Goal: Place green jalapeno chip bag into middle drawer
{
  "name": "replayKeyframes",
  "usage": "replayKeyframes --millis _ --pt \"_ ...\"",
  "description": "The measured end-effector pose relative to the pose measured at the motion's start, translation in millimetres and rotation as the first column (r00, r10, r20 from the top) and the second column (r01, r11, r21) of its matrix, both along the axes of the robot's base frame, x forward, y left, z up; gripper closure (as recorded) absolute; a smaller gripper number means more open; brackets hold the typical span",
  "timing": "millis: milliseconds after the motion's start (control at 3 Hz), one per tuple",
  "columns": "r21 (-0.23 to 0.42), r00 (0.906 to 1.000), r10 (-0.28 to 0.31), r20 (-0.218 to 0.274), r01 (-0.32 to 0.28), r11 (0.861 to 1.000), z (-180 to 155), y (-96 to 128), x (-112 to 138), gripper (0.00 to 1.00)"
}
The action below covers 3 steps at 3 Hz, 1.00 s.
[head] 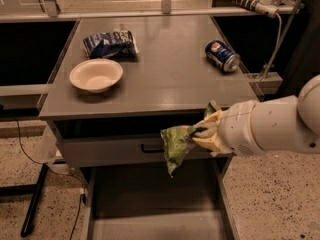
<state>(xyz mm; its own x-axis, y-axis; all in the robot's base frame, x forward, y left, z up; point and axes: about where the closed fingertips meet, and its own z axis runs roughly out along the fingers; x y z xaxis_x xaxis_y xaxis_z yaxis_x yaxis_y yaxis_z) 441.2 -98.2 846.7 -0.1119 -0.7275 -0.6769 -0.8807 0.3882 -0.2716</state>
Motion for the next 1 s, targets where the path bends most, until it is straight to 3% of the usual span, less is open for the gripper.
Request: replayKeyframes --millis 333,667,1000 --pt "0.028 0.999 0.007 -0.045 -0.005 1.0 -62.8 2.2 -8.2 1.0" --pt "0.057 0.9964 -0.024 -0.081 0.028 0.998 -135.6 -5.6 -24.1 1.0" --pt "0.08 0.996 -0.051 -0.073 0.057 0.995 -188.1 -15.1 -30.1 1.0"
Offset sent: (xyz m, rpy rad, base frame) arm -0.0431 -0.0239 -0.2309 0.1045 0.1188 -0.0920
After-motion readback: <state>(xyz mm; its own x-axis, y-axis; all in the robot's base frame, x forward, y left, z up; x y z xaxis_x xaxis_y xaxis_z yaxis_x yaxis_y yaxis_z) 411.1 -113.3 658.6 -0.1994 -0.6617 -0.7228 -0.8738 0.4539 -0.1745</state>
